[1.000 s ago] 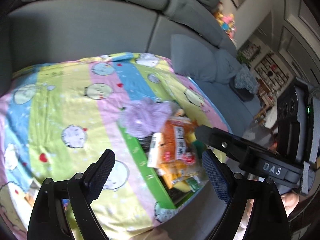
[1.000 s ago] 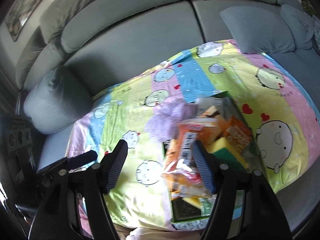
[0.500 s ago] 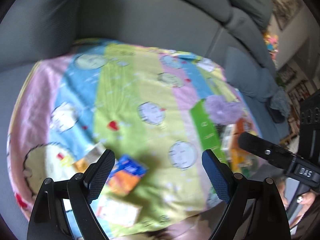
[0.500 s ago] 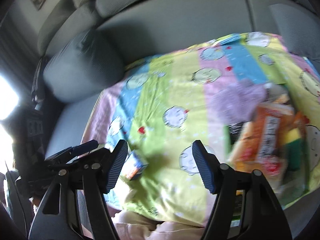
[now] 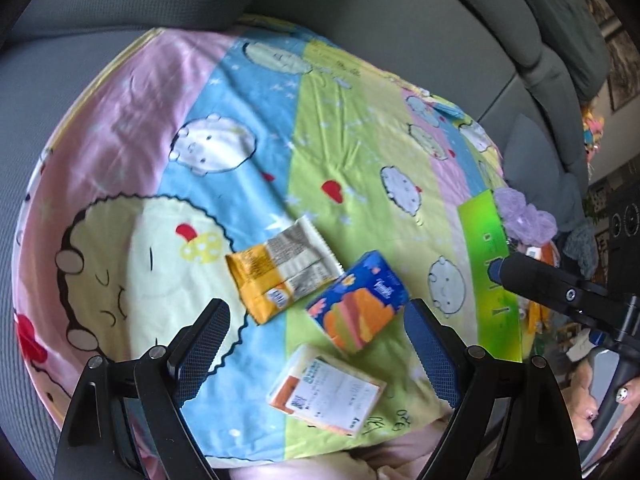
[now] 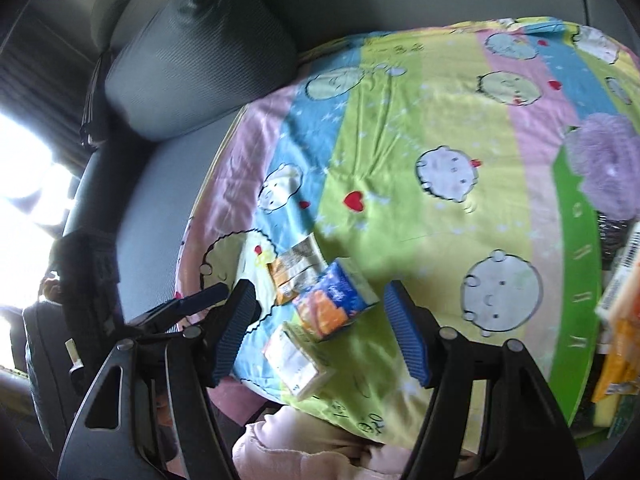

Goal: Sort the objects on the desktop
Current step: 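Move the right tool down to the yellow-and-white snack packet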

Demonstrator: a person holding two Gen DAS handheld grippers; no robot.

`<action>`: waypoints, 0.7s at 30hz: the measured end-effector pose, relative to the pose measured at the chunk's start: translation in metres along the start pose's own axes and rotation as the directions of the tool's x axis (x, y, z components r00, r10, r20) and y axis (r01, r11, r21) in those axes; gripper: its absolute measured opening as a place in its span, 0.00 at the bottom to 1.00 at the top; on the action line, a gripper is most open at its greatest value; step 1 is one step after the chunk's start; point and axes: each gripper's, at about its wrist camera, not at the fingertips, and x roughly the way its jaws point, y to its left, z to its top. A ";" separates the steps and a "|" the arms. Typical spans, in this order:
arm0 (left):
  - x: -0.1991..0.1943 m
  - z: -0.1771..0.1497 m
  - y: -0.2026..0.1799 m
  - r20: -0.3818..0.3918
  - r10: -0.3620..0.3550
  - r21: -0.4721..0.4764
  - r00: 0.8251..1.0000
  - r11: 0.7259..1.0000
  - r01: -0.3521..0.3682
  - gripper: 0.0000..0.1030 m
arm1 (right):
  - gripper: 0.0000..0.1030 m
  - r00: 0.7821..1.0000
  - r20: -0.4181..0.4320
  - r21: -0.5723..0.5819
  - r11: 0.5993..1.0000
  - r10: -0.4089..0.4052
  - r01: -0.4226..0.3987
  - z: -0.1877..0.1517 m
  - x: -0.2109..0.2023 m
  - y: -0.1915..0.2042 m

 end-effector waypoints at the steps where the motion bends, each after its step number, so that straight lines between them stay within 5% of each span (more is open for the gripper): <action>1: 0.004 -0.001 0.003 -0.011 -0.001 -0.005 1.000 1.000 0.001 0.86 | 0.65 1.000 -0.011 -0.012 1.000 -0.006 0.006 0.002 0.007 0.004; 8: 0.018 -0.005 0.019 -0.016 -0.012 -0.041 1.000 0.999 0.011 0.86 | 0.45 0.993 -0.118 -0.071 0.997 -0.013 0.005 0.019 0.052 0.022; 13: 0.028 -0.002 0.025 -0.040 -0.023 -0.057 0.999 0.998 0.020 0.69 | 0.45 0.980 -0.196 -0.102 0.995 -0.026 0.006 0.027 0.086 0.032; 21: 0.038 -0.001 0.033 -0.069 -0.046 -0.079 0.997 0.996 0.041 0.69 | 0.46 0.956 -0.280 -0.126 0.991 -0.082 0.048 0.034 0.129 0.030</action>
